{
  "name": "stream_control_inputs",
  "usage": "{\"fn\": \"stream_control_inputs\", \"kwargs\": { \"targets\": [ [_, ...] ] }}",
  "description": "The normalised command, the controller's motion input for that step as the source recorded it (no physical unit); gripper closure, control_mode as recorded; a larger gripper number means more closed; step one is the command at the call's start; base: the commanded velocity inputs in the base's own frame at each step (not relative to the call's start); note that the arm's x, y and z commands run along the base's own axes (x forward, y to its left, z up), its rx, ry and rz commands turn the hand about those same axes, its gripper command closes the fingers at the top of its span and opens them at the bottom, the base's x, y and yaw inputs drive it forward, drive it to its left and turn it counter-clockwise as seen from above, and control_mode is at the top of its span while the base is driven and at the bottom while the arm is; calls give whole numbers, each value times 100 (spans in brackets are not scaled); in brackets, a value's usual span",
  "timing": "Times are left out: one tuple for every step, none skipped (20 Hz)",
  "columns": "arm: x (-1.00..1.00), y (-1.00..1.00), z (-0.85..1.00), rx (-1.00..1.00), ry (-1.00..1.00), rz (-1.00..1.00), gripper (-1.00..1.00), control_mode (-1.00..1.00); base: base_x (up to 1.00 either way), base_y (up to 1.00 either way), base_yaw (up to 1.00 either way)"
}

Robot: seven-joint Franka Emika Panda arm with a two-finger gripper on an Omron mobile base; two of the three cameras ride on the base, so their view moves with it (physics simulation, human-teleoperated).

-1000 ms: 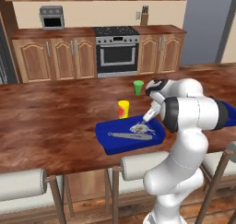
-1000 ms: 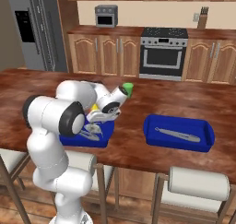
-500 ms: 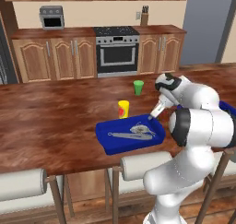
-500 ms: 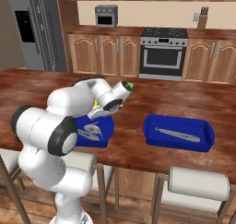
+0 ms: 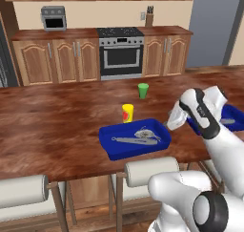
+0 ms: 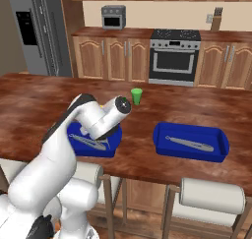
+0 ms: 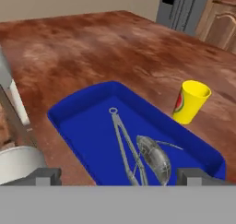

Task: Gather the lemon wedge and cucumber from the fridge and place them on a tray on the dining counter. Then gather the fishs from the fridge and place them on the other tray.

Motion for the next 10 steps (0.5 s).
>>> {"fn": "stream_control_inputs", "kwargs": {
  "targets": [
    [-79, 0, 100, 0, 0, -25, -100, -100, 0, 0, 0],
    [-80, 0, 100, 0, 0, -27, -100, -100, 0, 0, 0],
    [-71, 0, 100, 0, 1, -28, -100, -100, 0, 0, 0],
    [-72, 0, 100, 0, 8, -29, -100, -100, 0, 0, 0],
    [-69, 0, 100, 0, 14, -29, -100, -100, 0, 0, 0],
    [-64, 0, 100, 0, 18, -30, -100, -100, 0, 0, 0],
    [-71, 0, 94, 1, 16, -31, -100, -100, 0, 0, 0],
    [-90, 0, 77, 1, 12, -31, -100, -100, 0, 0, 0],
    [-100, 0, 63, 0, 6, -32, -100, -100, 0, 0, 0],
    [-100, 0, 56, 0, 0, -31, -100, -100, 0, 0, 0]
  ]
}}
